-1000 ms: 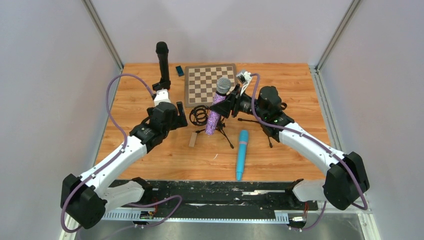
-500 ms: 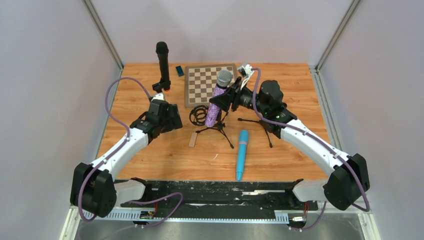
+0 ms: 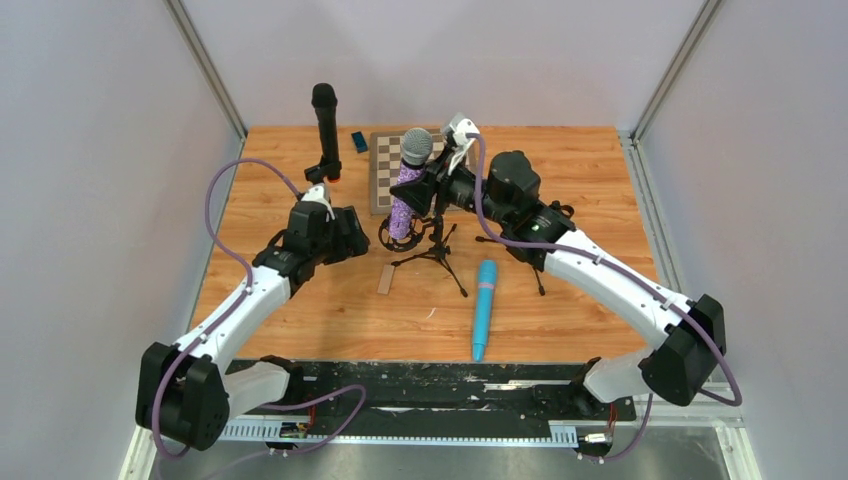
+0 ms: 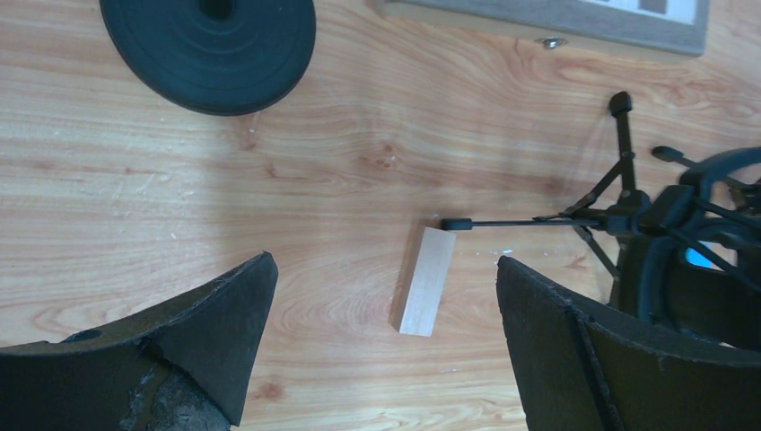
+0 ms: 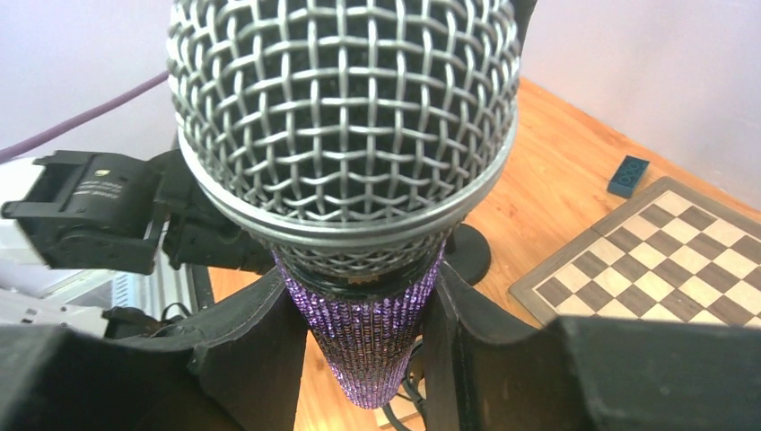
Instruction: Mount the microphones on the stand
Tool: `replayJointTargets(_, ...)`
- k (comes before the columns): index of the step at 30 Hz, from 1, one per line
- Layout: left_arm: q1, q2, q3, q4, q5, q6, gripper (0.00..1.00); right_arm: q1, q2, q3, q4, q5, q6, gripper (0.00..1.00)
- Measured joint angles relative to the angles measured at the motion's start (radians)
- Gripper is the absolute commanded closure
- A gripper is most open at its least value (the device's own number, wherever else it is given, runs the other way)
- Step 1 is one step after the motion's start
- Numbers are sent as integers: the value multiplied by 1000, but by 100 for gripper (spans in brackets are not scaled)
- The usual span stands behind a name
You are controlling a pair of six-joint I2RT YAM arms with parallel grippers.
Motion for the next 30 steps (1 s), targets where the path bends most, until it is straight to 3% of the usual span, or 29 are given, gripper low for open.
replayJointTargets(14, 0, -49, -14, 23, 3, 0, 0, 162, 134, 159, -124, 170, -289, 100)
replayJointTargets(30, 0, -49, -14, 22, 0, 0, 0, 175, 208, 191, -168, 245, -423, 100)
